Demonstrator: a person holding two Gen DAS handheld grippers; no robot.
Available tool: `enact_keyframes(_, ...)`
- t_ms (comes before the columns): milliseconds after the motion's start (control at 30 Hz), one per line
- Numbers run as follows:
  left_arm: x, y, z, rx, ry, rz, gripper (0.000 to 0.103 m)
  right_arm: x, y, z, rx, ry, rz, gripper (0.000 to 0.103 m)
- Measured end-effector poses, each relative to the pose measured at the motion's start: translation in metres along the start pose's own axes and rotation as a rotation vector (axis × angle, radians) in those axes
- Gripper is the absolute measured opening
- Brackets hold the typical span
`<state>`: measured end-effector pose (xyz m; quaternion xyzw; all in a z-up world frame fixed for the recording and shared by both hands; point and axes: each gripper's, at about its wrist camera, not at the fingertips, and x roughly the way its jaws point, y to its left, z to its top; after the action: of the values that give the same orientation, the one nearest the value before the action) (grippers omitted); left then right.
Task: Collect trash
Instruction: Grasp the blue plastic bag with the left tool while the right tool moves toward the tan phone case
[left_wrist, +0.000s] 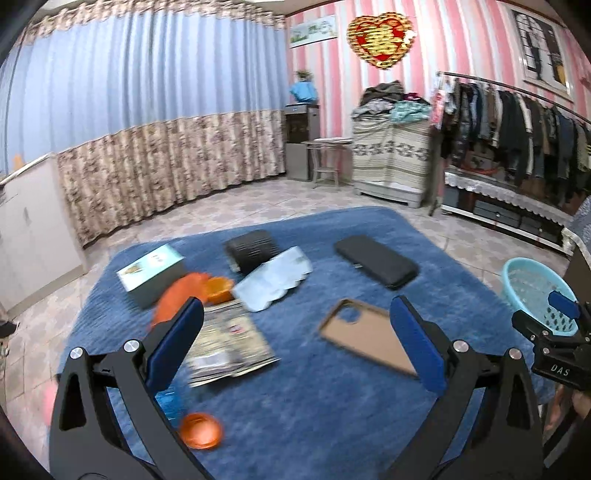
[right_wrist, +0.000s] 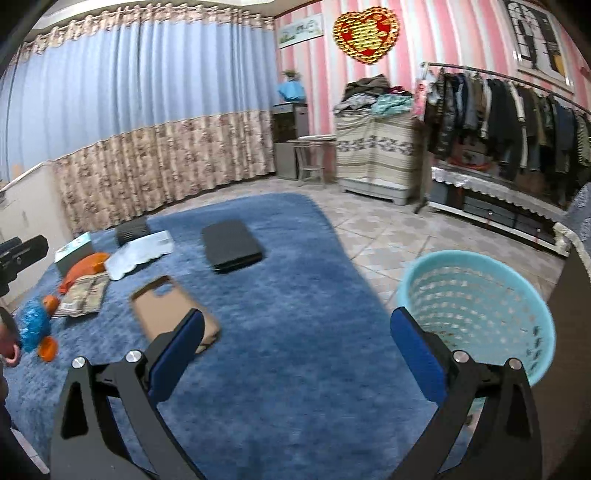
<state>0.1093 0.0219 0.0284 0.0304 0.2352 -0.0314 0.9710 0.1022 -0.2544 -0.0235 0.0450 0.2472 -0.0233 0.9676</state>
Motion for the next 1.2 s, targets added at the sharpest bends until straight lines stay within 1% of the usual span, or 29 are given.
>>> enact_keyframes(167, -0.01, 0.042, -0.009, -0.018, -0.002, 0.073, 0.097, 0.004, 0.033, -0.001, -0.043, 0.008, 0.038, 0.098)
enact_keyframes(267, -0.015, 0.059, -0.017, -0.012, 0.005, 0.113, 0.097, 0.005, 0.052, -0.004, -0.075, 0.011, 0.056, 0.098)
enact_keyframes(467, -0.02, 0.087, -0.037, -0.041, 0.048, 0.14, 0.097, 0.007, 0.074, -0.012, -0.115, 0.031, 0.08, 0.098)
enact_keyframes(633, -0.022, 0.106, -0.054, -0.084, 0.079, 0.152, 0.097, 0.008, 0.079, -0.015, -0.128, 0.041, 0.082, 0.098)
enact_keyframes(833, -0.019, 0.124, -0.081, -0.112, 0.137, 0.164, 0.097, 0.015, 0.082, -0.023, -0.133, 0.069, 0.083, 0.098)
enact_keyframes(933, -0.012, 0.126, -0.089, -0.116, 0.158, 0.173, 0.097, 0.02, 0.084, -0.028, -0.14, 0.089, 0.079, 0.098)
enact_keyframes(1000, -0.008, 0.128, -0.091, -0.119, 0.164, 0.172, 0.097, 0.023, 0.085, -0.031, -0.145, 0.097, 0.077, 0.098)
enact_keyframes(1133, 0.006, 0.124, -0.089, -0.115, 0.159, 0.14, 0.097, 0.026, 0.089, -0.033, -0.154, 0.107, 0.075, 0.098)
enact_keyframes(1200, 0.018, 0.12, -0.089, -0.091, 0.173, 0.154, 0.093, 0.026, 0.092, -0.033, -0.163, 0.11, 0.074, 0.098)
